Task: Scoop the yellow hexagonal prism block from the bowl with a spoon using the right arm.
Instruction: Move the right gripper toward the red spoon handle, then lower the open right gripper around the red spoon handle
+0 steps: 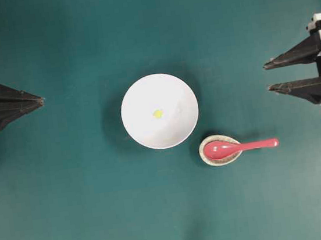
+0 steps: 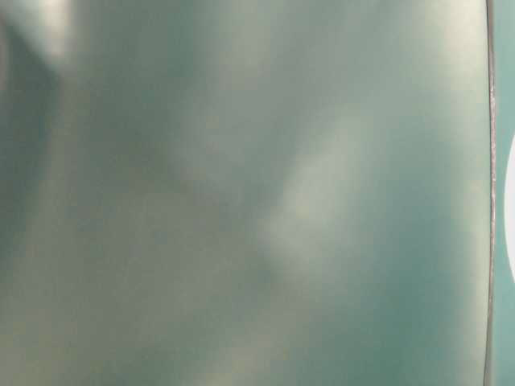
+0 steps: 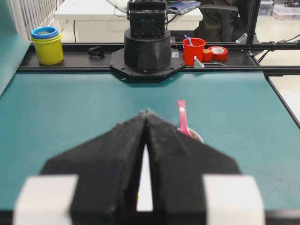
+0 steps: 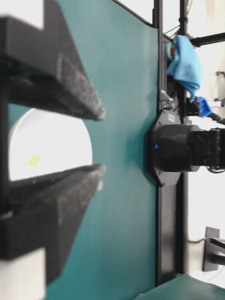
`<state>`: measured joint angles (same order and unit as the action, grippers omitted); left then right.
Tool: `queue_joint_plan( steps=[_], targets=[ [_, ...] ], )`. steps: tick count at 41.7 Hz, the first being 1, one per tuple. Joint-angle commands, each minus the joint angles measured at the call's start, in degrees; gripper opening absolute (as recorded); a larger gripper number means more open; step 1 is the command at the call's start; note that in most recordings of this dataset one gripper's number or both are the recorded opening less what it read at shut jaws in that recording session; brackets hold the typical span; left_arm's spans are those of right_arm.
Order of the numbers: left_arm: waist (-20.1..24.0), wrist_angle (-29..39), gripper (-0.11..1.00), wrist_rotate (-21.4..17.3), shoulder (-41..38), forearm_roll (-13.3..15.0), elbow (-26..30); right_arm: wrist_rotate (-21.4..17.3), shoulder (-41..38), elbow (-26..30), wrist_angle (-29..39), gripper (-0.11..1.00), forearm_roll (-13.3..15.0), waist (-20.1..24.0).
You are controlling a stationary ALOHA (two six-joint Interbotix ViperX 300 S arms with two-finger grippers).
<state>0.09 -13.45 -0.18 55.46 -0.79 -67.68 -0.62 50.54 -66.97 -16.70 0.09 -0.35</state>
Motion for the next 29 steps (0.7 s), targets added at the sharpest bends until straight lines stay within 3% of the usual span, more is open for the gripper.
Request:
queue_joint_plan(
  steps=[1,15,21,29],
  targets=[
    [0.0,-0.3,0.00,-0.1,-0.4,-0.2,1.5,-0.4,-1.6,0.3,-1.8,0.52,-0.3,-0.1],
    [-0.1,1.9,0.00,-0.7,0.6,-0.2,1.8,-0.6,-11.0,-3.3,-10.7,0.52,-1.6,-0.1],
    [0.0,4.0,0.00,-0.4,2.0,-0.2,2.0,-0.9,-17.6,-6.9,-20.4,0.52,-4.4,0.9],
    [-0.1,4.1,0.00,-0.3,3.0,-0.2,2.0,-3.3,-29.9,-11.8,-37.5,0.52,-9.2,5.6]
  ],
)
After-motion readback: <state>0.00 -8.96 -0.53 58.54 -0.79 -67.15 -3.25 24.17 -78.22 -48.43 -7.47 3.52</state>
